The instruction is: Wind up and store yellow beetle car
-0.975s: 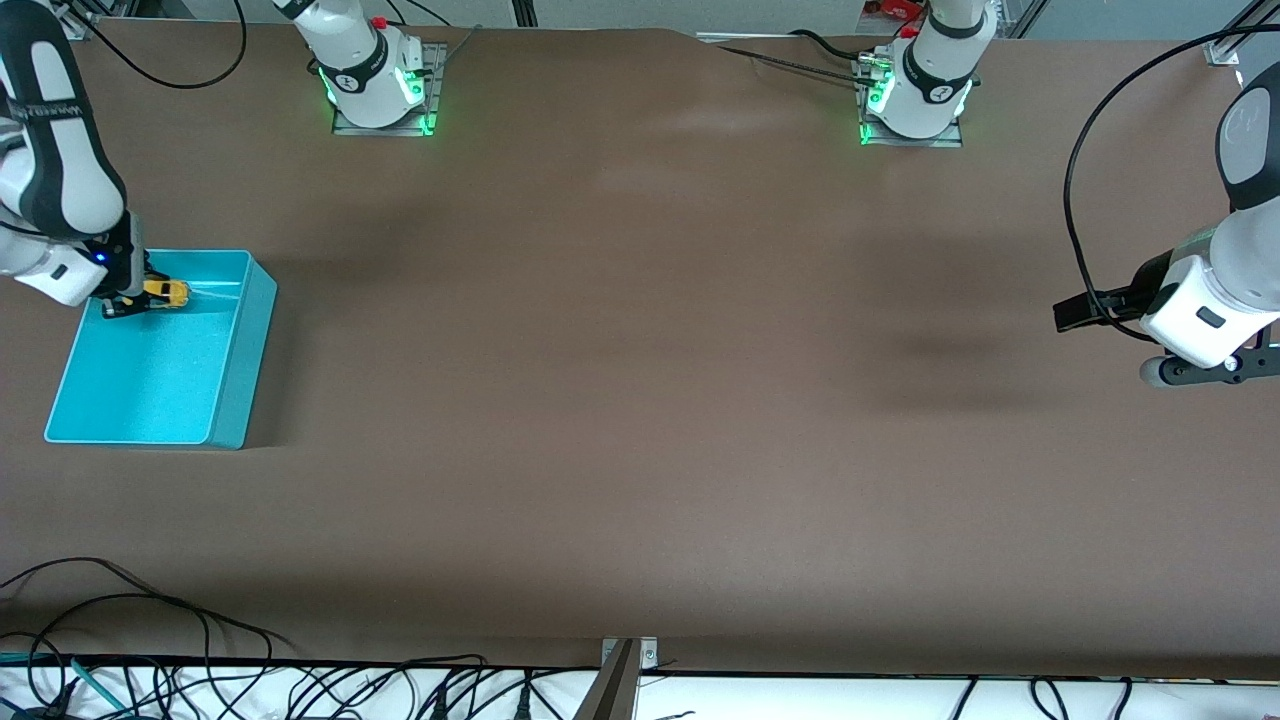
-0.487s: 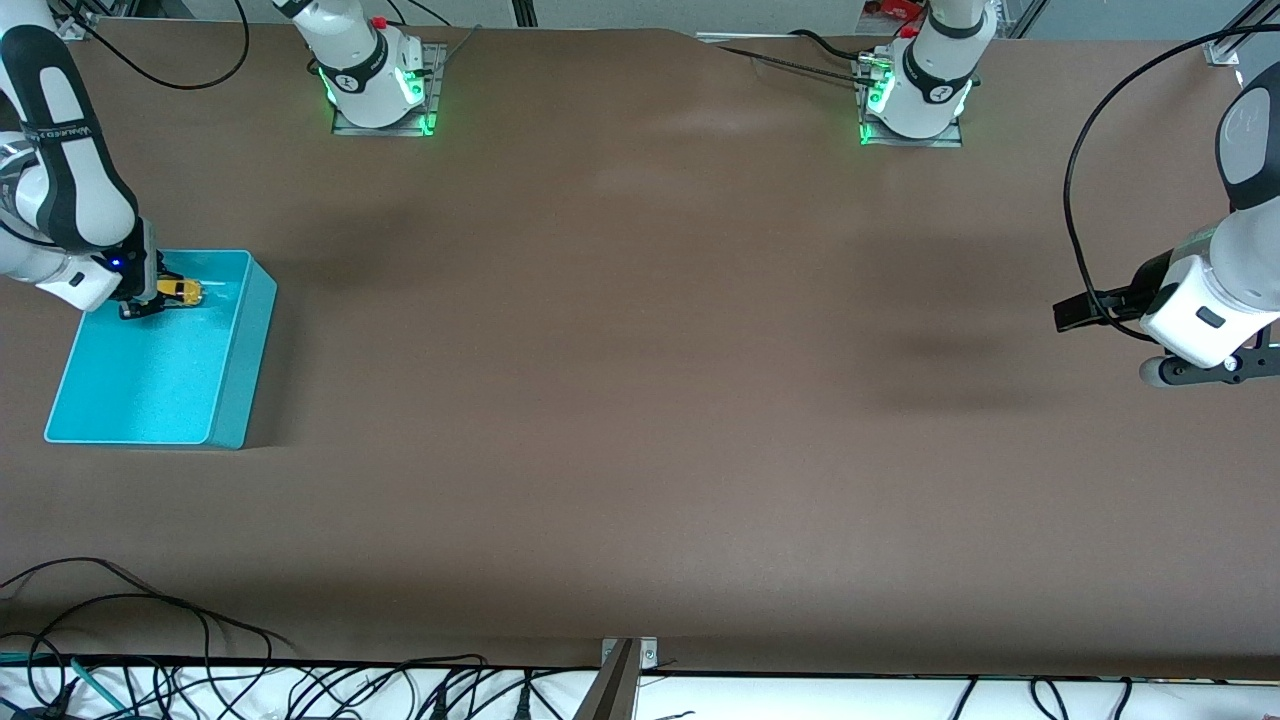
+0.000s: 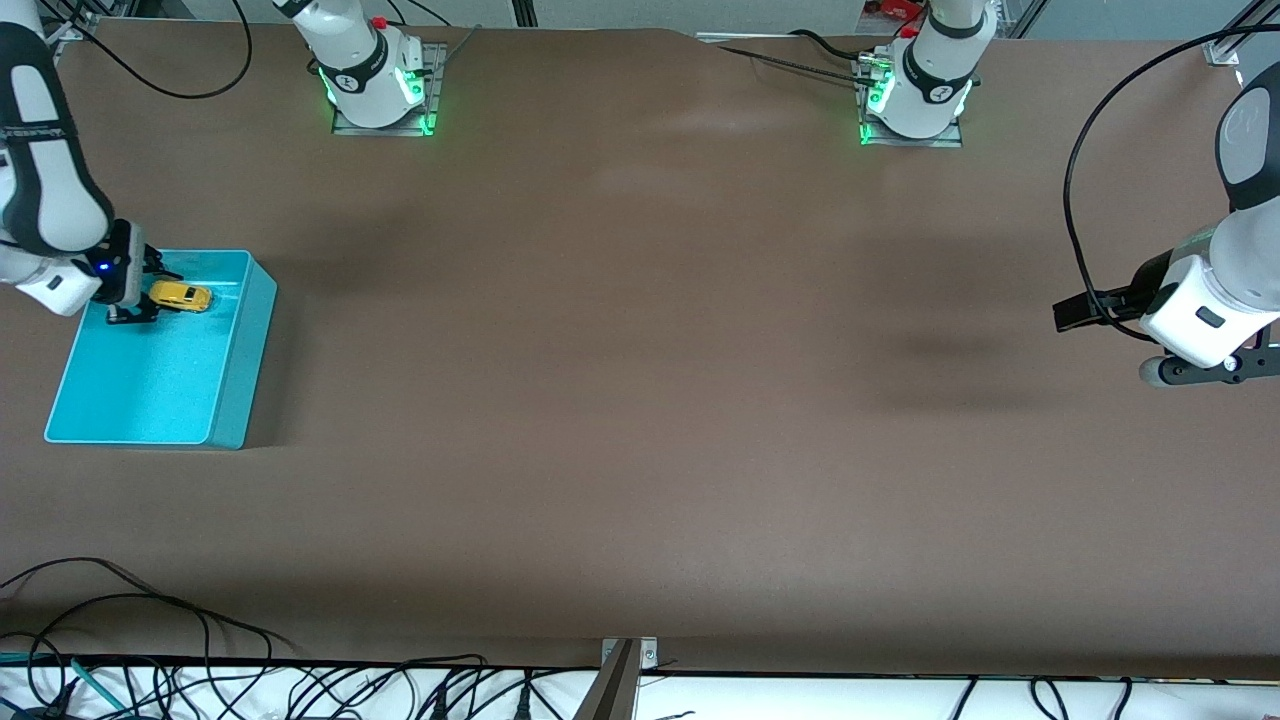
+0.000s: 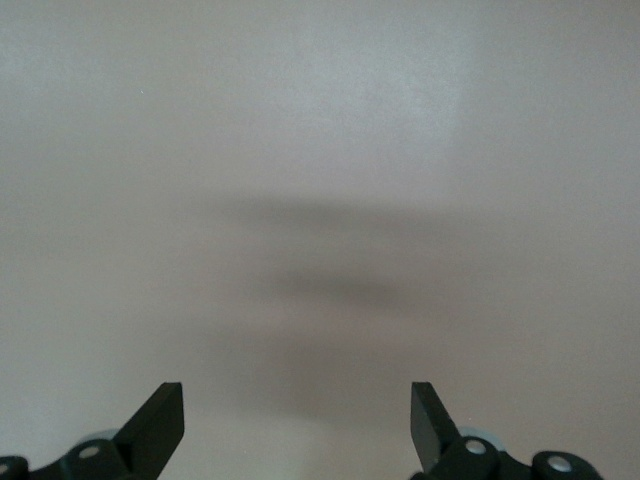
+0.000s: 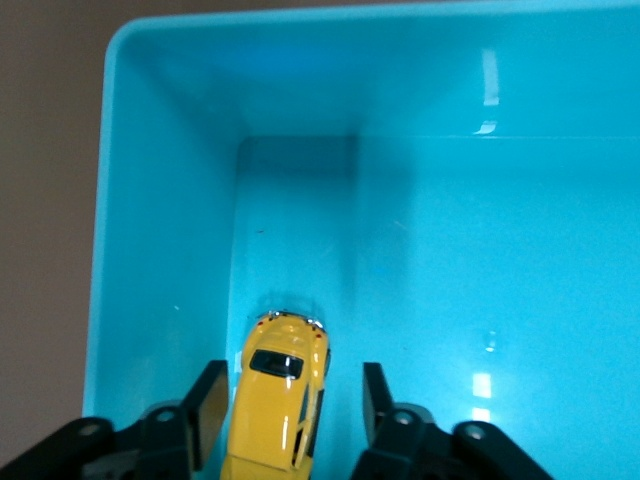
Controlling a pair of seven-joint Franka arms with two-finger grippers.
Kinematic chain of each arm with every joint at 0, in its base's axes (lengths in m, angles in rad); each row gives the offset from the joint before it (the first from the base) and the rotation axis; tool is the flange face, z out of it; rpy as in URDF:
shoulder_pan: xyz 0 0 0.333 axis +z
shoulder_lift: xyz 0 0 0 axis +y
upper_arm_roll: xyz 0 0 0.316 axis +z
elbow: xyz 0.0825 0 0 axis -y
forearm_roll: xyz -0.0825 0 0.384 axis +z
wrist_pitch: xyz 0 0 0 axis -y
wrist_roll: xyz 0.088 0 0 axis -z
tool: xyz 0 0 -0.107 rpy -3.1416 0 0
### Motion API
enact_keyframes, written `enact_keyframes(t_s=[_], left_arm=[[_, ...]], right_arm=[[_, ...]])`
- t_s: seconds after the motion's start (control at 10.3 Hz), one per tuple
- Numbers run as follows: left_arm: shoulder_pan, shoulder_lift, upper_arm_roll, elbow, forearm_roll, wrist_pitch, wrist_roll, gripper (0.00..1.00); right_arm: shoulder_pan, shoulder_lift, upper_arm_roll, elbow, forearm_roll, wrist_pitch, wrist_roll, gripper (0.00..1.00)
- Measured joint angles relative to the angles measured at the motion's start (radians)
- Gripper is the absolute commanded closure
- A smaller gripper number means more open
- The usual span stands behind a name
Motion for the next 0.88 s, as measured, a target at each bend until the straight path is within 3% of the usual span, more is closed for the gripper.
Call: enact_keyframes(t_s=[0.29,0.58,0.88], left_arm=[[0.0,0.0,0.0,0.0,0.0,0.0,0.0,0.0],[0.0,0.0,0.0,0.0,0.0,0.0,0.001,0.0],[0.0,0.0,0.0,0.0,0.0,0.0,0.003,0.0]], right_arm=[[-0.001,-0.035,0.049,0.03,0.012,-0.009,0.112,0.0],[0.016,-0.109,0.112,0.031,0.012,-0.025,0.384,0.0],[0.102,-0.171,0.134,0.024,0.013,-0.027,0.748,0.0]])
